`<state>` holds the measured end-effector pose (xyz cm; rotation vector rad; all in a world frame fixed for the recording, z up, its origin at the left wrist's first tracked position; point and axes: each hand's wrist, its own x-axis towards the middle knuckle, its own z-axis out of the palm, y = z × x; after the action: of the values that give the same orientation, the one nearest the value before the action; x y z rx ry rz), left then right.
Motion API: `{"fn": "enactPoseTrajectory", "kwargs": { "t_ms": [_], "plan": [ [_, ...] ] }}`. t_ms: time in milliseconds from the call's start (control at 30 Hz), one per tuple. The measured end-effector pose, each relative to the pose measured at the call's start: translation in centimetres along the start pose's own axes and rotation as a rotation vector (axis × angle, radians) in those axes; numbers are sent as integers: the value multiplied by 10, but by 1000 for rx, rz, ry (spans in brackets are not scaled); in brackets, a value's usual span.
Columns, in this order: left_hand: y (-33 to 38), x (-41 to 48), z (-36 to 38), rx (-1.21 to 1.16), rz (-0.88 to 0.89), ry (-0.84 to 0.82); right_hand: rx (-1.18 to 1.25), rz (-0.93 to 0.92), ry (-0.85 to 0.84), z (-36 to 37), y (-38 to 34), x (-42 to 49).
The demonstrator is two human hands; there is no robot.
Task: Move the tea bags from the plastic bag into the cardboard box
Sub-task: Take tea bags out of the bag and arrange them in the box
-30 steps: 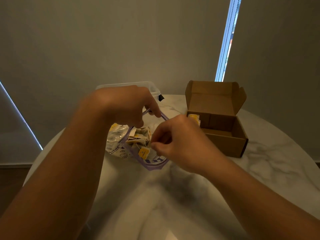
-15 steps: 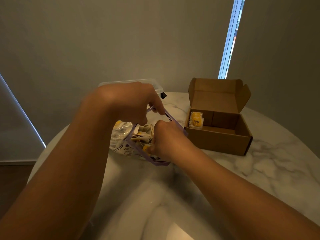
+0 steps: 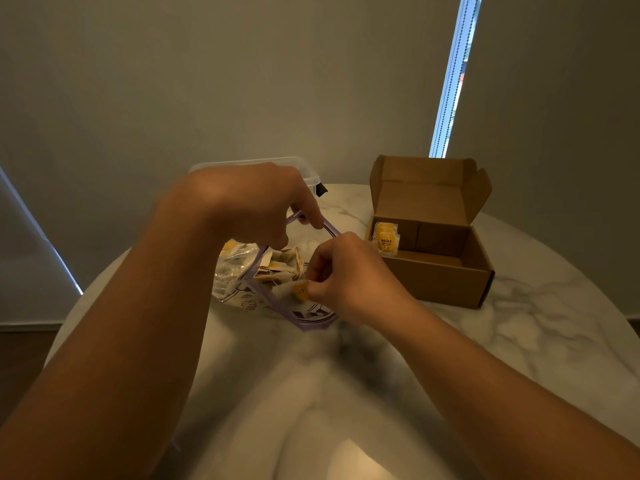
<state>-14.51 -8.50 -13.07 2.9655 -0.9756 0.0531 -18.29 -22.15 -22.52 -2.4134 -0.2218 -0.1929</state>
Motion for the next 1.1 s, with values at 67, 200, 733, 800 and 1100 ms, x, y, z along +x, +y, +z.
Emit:
{"fn": "enactPoseTrajectory", "kwargs": {
  "t_ms": [67,200,733,800,1100],
  "plan": [
    [-1,1,1,5,4,-2,25,-13,24,-4,3,-4],
    [0,0,1,14,4,-4,88,-21,101,-13,8,-10],
    [-1,1,1,2,-12,-26,194,7,355,-121,61,15],
    [1,1,0,0,-20,-32,58,35,332,-120,73,34],
    [0,0,-2,-46,-9,-41,-359,-21,-29,-88,90,72]
  ]
}}
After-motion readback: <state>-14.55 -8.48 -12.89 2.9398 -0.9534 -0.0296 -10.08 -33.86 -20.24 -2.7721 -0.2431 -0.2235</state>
